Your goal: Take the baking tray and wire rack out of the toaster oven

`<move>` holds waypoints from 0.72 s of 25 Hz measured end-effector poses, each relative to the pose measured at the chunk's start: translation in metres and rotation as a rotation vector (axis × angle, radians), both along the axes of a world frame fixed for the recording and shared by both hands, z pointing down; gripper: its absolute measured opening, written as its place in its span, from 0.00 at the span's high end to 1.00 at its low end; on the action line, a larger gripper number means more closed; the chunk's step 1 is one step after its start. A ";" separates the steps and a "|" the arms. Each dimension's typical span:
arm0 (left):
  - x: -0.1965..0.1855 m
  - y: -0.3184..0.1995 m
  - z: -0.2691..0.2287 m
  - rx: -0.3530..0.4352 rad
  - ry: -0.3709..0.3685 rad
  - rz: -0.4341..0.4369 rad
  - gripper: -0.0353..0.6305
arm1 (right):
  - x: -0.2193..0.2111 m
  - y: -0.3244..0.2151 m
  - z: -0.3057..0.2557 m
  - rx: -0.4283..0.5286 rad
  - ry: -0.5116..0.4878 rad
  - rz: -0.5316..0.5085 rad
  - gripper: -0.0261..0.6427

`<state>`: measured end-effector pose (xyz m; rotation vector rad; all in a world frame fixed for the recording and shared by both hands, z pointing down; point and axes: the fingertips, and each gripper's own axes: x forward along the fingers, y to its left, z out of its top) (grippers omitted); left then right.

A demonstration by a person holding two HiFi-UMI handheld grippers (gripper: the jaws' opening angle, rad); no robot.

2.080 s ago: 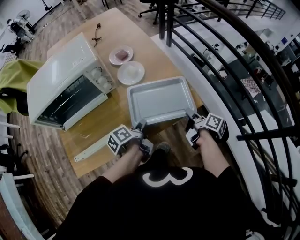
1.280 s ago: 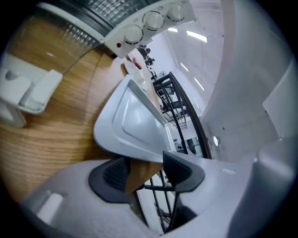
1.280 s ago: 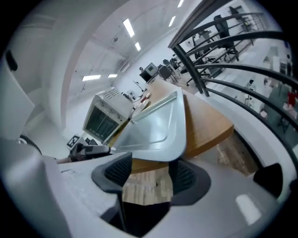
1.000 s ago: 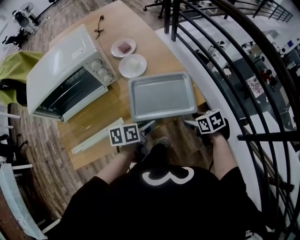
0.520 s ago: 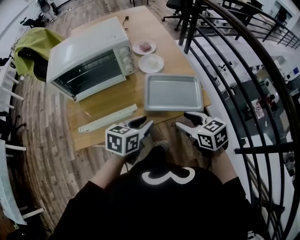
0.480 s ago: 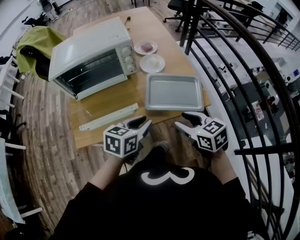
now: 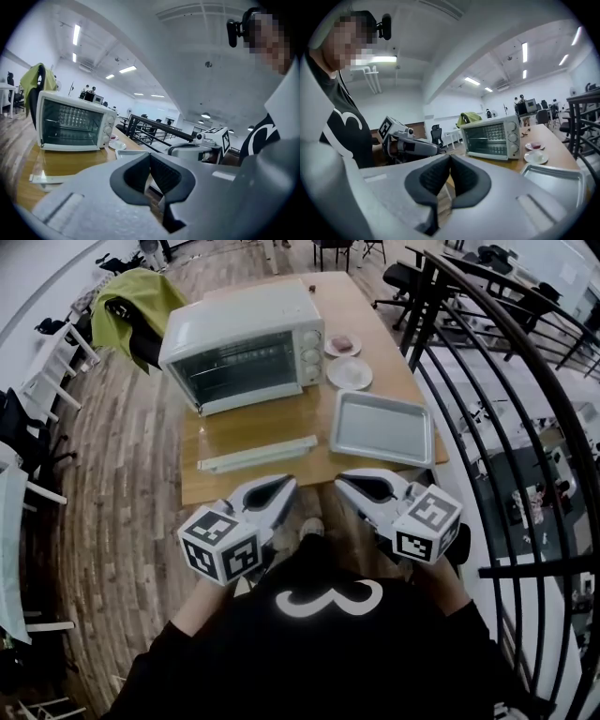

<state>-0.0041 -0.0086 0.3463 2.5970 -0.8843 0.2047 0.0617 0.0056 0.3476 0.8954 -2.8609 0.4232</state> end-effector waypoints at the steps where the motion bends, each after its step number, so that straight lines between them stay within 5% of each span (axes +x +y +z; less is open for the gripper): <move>1: -0.005 0.001 -0.003 0.007 -0.004 -0.010 0.93 | -0.006 -0.002 -0.002 0.011 0.009 -0.004 0.96; 10: -0.062 -0.015 -0.012 0.044 -0.052 -0.150 0.93 | -0.054 -0.038 0.008 0.084 0.132 -0.044 0.96; 18: -0.108 -0.080 0.008 0.002 -0.039 -0.231 0.93 | -0.080 -0.113 0.026 0.077 0.165 -0.014 0.96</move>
